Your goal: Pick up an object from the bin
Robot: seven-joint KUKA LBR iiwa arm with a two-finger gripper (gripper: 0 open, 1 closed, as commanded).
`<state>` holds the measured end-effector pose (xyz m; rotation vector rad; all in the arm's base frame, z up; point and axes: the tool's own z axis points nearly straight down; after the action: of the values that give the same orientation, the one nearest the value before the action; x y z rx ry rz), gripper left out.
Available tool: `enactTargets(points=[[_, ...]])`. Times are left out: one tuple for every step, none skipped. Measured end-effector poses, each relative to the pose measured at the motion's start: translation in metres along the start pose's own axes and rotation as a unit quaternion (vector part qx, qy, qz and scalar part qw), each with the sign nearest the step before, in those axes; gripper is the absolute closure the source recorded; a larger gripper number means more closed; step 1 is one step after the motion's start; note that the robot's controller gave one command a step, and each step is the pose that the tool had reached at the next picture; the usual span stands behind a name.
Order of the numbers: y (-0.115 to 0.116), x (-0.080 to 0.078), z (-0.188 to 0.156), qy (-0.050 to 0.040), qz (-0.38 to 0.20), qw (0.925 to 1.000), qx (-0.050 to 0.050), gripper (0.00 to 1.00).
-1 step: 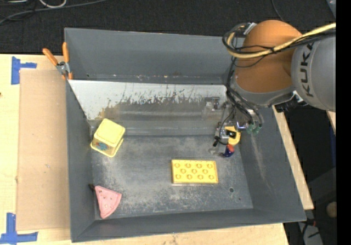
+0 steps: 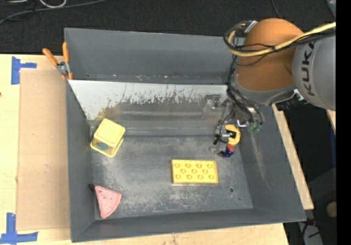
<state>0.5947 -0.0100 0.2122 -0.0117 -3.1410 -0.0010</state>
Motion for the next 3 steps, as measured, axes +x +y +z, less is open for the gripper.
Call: enactTargets(points=[[0.001, 0.021, 0.082, -0.0002, -0.001, 1.0, 0.0, 0.0], [0.007, 0.043, 0.069, -0.0016, -0.008, 1.0, 0.0, 0.0], [0.004, 0.058, 0.09, 0.0026, 0.024, 0.9997, -0.001, 0.0]])
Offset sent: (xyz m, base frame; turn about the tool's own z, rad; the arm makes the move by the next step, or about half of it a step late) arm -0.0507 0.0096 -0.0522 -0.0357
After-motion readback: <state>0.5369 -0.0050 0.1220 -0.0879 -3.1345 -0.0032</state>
